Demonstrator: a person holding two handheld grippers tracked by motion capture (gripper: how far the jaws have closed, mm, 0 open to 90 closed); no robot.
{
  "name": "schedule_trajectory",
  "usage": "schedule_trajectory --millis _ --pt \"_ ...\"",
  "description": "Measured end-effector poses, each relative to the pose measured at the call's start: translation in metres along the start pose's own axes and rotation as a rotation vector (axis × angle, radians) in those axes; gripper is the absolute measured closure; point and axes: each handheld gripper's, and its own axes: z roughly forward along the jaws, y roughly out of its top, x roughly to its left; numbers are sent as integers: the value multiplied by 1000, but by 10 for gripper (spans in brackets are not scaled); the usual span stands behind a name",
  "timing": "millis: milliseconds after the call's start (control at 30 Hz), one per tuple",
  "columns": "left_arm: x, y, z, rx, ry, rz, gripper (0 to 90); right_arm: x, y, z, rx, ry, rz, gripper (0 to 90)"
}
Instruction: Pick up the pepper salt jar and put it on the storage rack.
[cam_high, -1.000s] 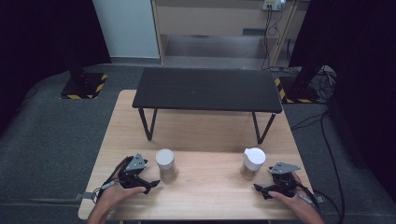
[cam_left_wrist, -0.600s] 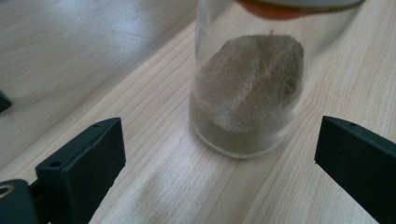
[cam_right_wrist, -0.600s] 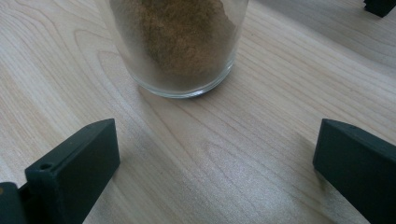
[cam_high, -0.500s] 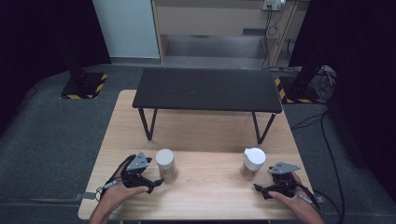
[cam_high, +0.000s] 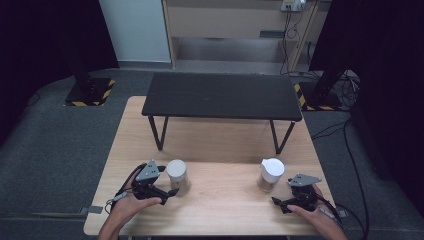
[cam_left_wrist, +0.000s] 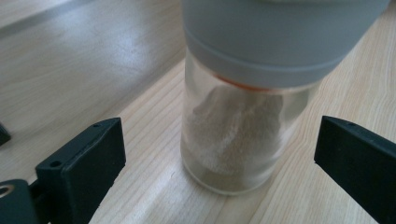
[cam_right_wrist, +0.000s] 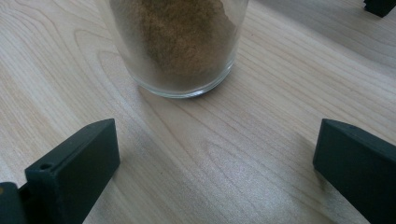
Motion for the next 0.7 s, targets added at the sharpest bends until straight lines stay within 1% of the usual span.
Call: schedule_trajectory --millis 267,467,700 --pt "-3 1 0 -55 -1 -7 13 0 0 0 0 0 0 13" --pt "-5 3 2 -83 2 -12 13 0 0 0 0 0 0 13" --pt "-8 5 4 -103 10 -19 16 0 0 0 0 0 0 13"
